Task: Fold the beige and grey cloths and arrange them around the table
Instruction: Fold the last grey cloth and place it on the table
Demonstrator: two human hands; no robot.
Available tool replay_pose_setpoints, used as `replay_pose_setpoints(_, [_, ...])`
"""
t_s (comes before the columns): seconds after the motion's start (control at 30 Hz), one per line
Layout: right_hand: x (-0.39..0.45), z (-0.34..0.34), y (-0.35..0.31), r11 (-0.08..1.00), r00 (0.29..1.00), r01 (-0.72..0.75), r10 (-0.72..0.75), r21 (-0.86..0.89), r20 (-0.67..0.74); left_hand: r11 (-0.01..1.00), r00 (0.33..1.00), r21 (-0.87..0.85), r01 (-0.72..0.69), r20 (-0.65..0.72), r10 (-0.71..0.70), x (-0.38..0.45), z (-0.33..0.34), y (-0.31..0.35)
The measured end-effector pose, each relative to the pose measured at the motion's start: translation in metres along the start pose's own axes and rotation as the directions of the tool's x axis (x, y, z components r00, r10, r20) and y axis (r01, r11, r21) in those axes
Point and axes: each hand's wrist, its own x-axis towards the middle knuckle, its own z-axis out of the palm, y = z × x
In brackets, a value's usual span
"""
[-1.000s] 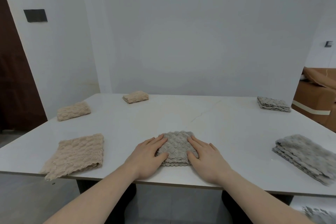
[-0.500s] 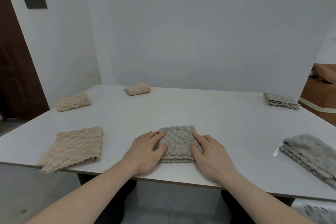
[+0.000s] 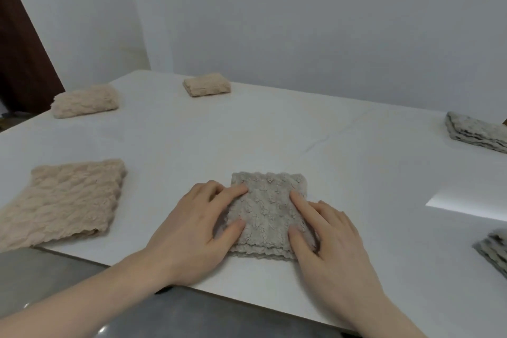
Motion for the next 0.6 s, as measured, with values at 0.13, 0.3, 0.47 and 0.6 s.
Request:
replay_pose_setpoints(0.13, [0.001,0.007,0.004,1.000,0.999,0.017,-0.016,-0.011,0.042,1.000,0.999,0.004,-0.026,0.034,0.026,0.001,0.002,-0.001])
replay_pose_setpoints(0.3, [0.003,0.006,0.007,0.999,0.999,-0.021,0.019,0.045,0.047,0.999,0.996,0.001,-0.032,0.085,0.032,0.003,0.001,0.000])
replay_pose_setpoints(0.47, [0.010,-0.010,0.003,0.988,0.971,-0.136,0.117,0.077,0.210,0.993,0.973,-0.047,0.111,0.206,-0.099,0.006,-0.007,0.014])
replay_pose_setpoints(0.6, [0.024,-0.061,-0.016,0.937,0.860,-0.311,0.207,0.157,0.466,0.828,0.821,-0.237,0.508,0.423,-0.383,0.021,-0.042,0.071])
